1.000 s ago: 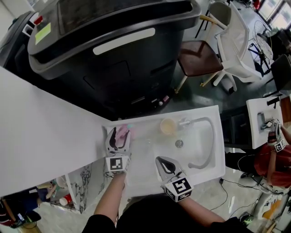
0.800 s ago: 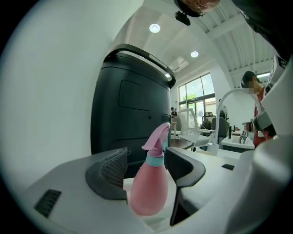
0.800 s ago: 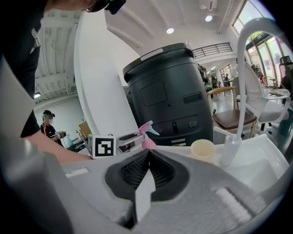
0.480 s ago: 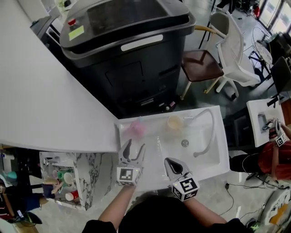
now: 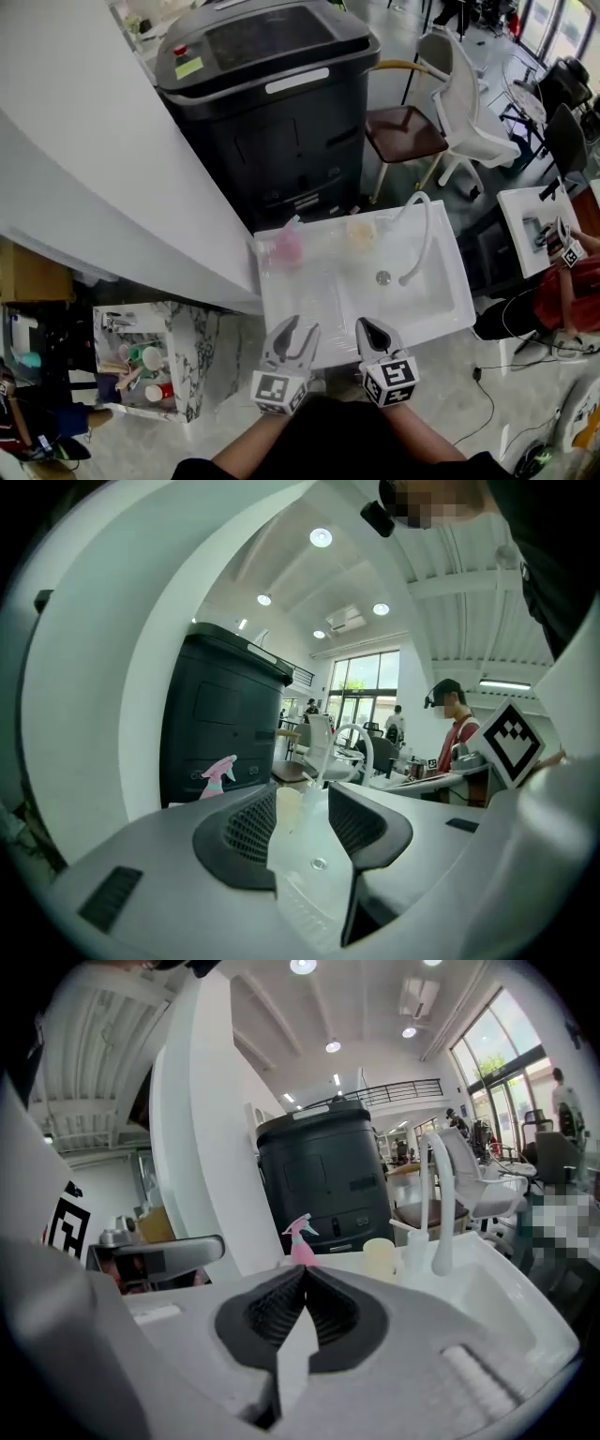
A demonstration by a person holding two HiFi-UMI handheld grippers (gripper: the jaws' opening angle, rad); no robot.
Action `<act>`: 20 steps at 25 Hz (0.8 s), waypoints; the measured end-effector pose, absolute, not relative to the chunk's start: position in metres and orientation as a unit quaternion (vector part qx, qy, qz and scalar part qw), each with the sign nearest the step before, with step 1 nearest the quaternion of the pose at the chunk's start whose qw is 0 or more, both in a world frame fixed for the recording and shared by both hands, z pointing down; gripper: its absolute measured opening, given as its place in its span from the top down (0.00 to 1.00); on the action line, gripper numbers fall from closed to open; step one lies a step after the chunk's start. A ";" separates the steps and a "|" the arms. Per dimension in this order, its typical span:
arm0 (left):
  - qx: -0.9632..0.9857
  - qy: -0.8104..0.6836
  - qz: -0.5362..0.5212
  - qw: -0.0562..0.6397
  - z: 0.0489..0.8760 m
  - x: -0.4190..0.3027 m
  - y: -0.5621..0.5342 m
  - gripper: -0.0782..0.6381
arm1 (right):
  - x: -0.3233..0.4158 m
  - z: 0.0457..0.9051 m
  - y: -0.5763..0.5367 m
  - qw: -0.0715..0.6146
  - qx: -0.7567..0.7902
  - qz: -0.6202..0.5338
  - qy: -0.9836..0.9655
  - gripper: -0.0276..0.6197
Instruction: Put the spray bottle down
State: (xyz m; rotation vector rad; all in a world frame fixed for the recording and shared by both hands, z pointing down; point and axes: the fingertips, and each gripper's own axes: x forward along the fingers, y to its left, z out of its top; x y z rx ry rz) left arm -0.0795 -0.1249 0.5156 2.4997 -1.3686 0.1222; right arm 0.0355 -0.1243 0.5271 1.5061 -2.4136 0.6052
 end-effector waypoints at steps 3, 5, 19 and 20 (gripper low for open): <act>0.863 -0.475 0.042 0.166 0.510 -0.085 -0.097 0.67 | 0.030 0.516 -0.106 0.099 0.515 0.199 -0.828 0.96; 0.864 -0.470 0.045 0.176 0.506 -0.086 -0.081 0.75 | 0.022 0.506 -0.092 0.097 0.506 0.180 -0.838 0.96; 0.871 -0.467 0.036 0.152 0.473 -0.103 -0.017 0.85 | 0.014 0.470 -0.030 0.093 0.528 0.118 -0.836 0.96; 0.872 -0.465 0.035 0.151 0.472 -0.102 -0.014 0.86 | 0.015 0.468 -0.028 0.092 0.530 0.116 -0.835 0.96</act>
